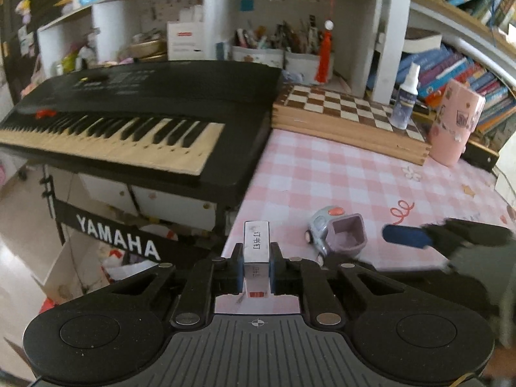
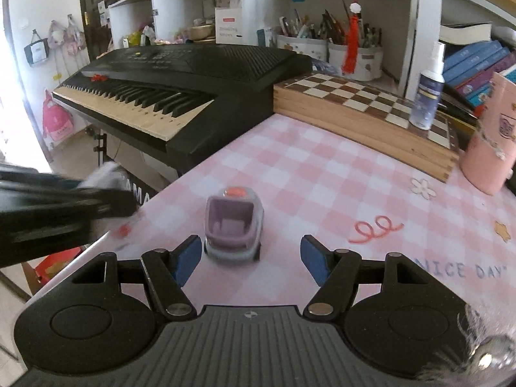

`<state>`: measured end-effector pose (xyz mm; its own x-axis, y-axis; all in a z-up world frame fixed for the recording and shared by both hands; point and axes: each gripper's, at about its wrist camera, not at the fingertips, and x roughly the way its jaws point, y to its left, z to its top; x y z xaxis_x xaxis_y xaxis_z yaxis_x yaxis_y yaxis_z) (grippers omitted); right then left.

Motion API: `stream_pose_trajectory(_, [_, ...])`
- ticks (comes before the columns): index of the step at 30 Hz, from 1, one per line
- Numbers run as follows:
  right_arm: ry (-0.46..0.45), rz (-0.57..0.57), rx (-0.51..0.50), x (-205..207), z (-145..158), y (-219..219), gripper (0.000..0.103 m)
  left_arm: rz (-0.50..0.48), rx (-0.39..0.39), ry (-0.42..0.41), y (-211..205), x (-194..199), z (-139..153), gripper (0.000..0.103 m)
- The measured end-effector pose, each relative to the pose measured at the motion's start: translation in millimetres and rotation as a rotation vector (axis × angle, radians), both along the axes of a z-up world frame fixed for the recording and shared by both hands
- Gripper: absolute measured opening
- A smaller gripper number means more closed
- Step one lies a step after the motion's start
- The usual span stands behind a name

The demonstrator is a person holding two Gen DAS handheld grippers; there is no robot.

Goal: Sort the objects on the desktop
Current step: 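Grasp the small white box with the left tool while the right tool grasps the grey toy car, then lift and carry the white box and toy car toward the yellow box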

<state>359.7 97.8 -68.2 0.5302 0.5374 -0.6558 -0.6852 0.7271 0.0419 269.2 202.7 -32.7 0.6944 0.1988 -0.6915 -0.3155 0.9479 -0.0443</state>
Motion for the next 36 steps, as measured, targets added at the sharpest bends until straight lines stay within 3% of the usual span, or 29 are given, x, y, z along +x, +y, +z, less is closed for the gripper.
stream_pose_trajectory(5, [0.009,0.004,0.002,10.2,-7.4,14.3,0.061,0.032,-0.007,0.006,1.0,-14.9,4.0,0.013])
stream_pose_trajectory(9, [0.024,0.02,0.008,14.1,-11.3,19.9,0.041,0.042,-0.014,0.009,1.6,-19.5,5.1,0.013])
stream_pose_trajectory(12, [0.02,0.021,0.009,12.1,-8.6,19.0,0.038,0.044,-0.021,-0.002,2.5,-22.5,7.8,0.013])
stream_pose_trajectory(17, [-0.007,-0.001,0.042,3.3,9.9,2.6,0.038,0.02,-0.046,-0.047,-2.0,-26.1,16.8,0.013])
stream_pose_trajectory(26, [-0.07,-0.157,0.091,-17.1,58.8,-65.0,0.038,-0.09,-0.101,-0.134,-24.9,-36.5,35.3,0.013])
stream_pose_trajectory(36, [-0.07,-0.231,0.068,-72.8,76.5,-115.4,0.038,-0.191,-0.161,-0.202,-51.9,-72.8,50.5,0.013])
